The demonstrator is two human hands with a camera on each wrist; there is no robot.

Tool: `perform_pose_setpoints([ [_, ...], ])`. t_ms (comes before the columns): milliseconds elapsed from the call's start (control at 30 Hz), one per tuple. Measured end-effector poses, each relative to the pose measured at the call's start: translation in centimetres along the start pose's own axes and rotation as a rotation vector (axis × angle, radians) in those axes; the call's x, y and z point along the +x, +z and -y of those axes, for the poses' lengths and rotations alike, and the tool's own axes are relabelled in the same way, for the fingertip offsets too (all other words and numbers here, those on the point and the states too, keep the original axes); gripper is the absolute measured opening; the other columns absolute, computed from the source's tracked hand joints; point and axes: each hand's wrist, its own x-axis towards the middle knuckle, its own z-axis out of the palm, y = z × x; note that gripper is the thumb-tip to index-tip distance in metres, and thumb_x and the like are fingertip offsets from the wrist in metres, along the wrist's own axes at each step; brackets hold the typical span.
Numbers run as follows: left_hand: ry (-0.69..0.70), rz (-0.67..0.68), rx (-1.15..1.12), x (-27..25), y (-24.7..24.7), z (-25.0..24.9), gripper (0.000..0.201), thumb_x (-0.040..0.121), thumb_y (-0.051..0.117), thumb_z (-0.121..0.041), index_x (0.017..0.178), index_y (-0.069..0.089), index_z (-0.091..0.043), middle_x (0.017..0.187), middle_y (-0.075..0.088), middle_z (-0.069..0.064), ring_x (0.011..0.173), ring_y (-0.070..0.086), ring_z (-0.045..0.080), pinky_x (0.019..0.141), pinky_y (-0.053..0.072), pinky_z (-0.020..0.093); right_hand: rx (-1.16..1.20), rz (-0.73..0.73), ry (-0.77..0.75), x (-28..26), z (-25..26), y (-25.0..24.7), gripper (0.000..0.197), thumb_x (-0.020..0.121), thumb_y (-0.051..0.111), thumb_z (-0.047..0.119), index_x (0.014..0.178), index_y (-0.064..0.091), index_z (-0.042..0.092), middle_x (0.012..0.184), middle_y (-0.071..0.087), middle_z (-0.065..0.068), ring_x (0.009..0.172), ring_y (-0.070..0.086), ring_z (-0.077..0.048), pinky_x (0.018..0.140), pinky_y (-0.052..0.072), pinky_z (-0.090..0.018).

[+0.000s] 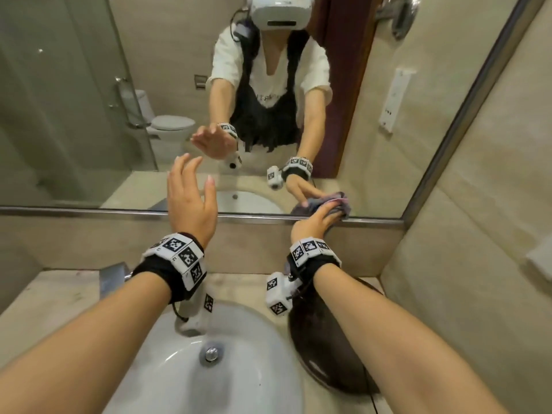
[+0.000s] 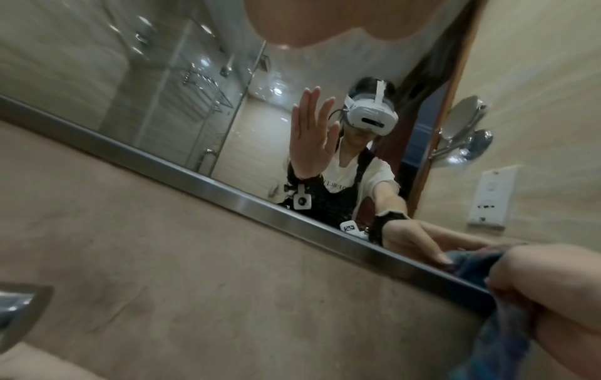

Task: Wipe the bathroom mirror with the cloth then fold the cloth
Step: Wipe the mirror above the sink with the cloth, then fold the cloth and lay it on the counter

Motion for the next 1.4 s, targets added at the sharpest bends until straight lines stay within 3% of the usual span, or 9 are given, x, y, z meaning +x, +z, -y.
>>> perform_pose_setpoints([
  [233,0.005,-0.077,0.03,2.5,-6.5,5.0,0.042,0.092,0.041,-0.024,0.126,0.049,-0.002,0.138,0.041,0.018,0.13,0.038,0.029,0.111,0.029,0.038,0.052,0.026,0.09,-6.0,6.2,5.9,0.076,0.088,0.044,0.001,0.149,-0.001,0.001,0.154,-0.002,-0.028,0.144,0.007,-0.039,0.118,0.013,-0.036],
  [500,-0.084,-0.19,0.076,5.6,-17.9,16.8,0.039,0.091,0.044,-0.019,0.125,0.05,-0.001,0.138,0.041,0.02,0.131,0.037,0.032,0.111,0.024,0.033,0.034,0.045,0.114,-16.0,14.7,15.7,0.072,0.089,0.041,0.003,0.148,0.0,-0.002,0.154,0.001,-0.03,0.145,0.007,-0.037,0.117,0.012,-0.034],
  [633,-0.135,-0.213,0.105,6.5,-24.1,23.3,0.044,0.09,0.04,-0.027,0.126,0.05,-0.002,0.139,0.04,0.018,0.132,0.037,0.031,0.112,0.028,0.041,0.041,0.115,0.104,-22.6,19.9,21.4,0.071,0.092,0.041,0.006,0.148,-0.001,-0.003,0.153,0.002,-0.031,0.145,0.006,-0.039,0.119,0.01,-0.035],
  [800,-0.195,-0.257,0.151,6.9,-29.9,29.4,0.045,0.09,0.039,-0.028,0.126,0.051,-0.003,0.138,0.042,0.017,0.129,0.041,0.029,0.11,0.03,0.035,0.047,0.163,0.19,-28.7,26.3,26.6,0.065,0.085,0.012,0.004,0.148,0.0,-0.001,0.153,0.006,-0.03,0.144,0.011,-0.038,0.118,0.009,-0.038],
  [933,-0.127,-0.205,0.152,6.9,-31.6,30.5,0.043,0.091,0.04,-0.025,0.125,0.051,-0.001,0.135,0.046,0.017,0.127,0.042,0.025,0.109,0.027,0.025,0.01,0.296,0.202,-32.7,29.3,29.3,0.069,0.081,0.002,0.013,0.148,-0.003,0.0,0.154,0.004,-0.028,0.143,0.013,-0.038,0.117,0.011,-0.039],
  [1033,-0.107,-0.21,0.128,7.0,-31.8,30.5,0.041,0.091,0.041,-0.023,0.124,0.051,-0.001,0.133,0.048,0.016,0.127,0.043,0.024,0.108,0.025,0.021,-0.039,0.46,0.176,-34.9,31.3,30.3,0.068,0.093,0.034,0.005,0.148,-0.005,0.0,0.154,0.002,-0.027,0.141,0.016,-0.04,0.115,0.014,-0.042],
  [1233,-0.121,-0.204,0.094,7.0,-31.9,30.1,0.04,0.091,0.04,-0.023,0.123,0.052,-0.001,0.132,0.049,0.015,0.126,0.043,0.024,0.106,0.023,0.014,-0.123,0.555,0.072,-35.2,31.2,29.4,0.065,0.096,0.035,0.008,0.148,-0.003,-0.002,0.153,0.01,-0.029,0.139,0.022,-0.04,0.114,0.015,-0.044],
  [1333,-0.133,-0.195,0.072,7.0,-31.6,29.6,0.042,0.09,0.04,-0.024,0.122,0.053,-0.001,0.131,0.05,0.017,0.125,0.045,0.027,0.107,0.028,0.025,-0.098,0.777,-0.077,-33.0,29.7,27.6,0.056,0.096,0.037,0.004,0.146,0.013,-0.002,0.149,0.027,-0.025,0.136,0.032,-0.035,0.111,0.026,-0.038],
  [1400,-0.141,-0.191,0.046,6.9,-30.9,28.9,0.043,0.089,0.039,-0.025,0.122,0.054,-0.001,0.13,0.051,0.017,0.124,0.046,0.028,0.106,0.031,0.031,-0.097,0.912,-0.196,-31.8,29.0,25.3,0.044,0.094,0.037,-0.002,0.138,0.035,0.001,0.127,0.045,-0.02,0.118,0.046,-0.025,0.095,0.039,-0.024],
])
